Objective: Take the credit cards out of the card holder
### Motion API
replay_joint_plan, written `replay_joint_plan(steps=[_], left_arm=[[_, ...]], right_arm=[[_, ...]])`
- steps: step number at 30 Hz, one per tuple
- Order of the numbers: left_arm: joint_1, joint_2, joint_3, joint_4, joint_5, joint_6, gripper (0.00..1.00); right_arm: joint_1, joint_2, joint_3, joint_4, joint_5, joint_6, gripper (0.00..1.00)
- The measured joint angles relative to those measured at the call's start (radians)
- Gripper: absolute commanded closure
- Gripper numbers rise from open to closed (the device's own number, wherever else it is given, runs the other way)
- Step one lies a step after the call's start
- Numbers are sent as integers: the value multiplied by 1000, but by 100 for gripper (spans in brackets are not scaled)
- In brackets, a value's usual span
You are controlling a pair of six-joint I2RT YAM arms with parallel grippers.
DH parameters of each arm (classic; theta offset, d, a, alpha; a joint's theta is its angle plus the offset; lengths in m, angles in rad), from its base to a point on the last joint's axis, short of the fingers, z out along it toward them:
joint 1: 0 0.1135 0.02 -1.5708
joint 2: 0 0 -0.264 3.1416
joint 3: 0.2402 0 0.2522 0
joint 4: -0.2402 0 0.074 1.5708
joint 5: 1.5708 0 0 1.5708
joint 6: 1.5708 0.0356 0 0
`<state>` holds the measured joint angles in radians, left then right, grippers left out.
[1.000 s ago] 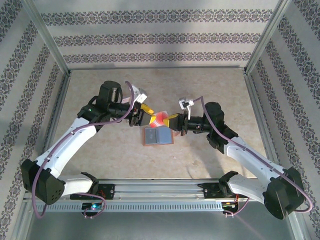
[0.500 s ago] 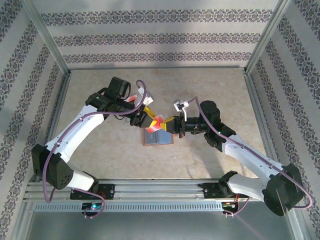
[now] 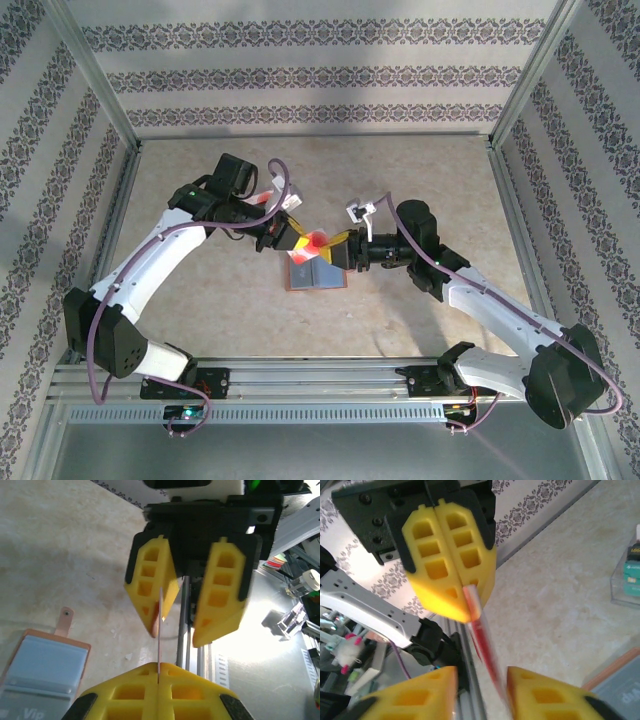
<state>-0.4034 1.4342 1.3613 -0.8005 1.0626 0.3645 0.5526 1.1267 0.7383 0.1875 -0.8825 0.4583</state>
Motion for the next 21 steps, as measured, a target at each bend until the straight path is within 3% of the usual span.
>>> replay_joint_plan(steps=[2,3,4,11,21], left_arm=[[19,-8,-5,3,-27,2,100],[29,-15,-11,6,-51,2,100],[40,-22,-18,13,-85,2,100],[115,-19,-32,79,-293,11,100],[191,137,34,182,-400,194,100]], right_arm=[[0,0,9,-23,21,-12,30],[0,0,14,-40,38,-19,5],[0,0,21,-63,61,-20,2],[2,6,51,-184,232,-24,2],[8,7,70,-340,545,-5,2]])
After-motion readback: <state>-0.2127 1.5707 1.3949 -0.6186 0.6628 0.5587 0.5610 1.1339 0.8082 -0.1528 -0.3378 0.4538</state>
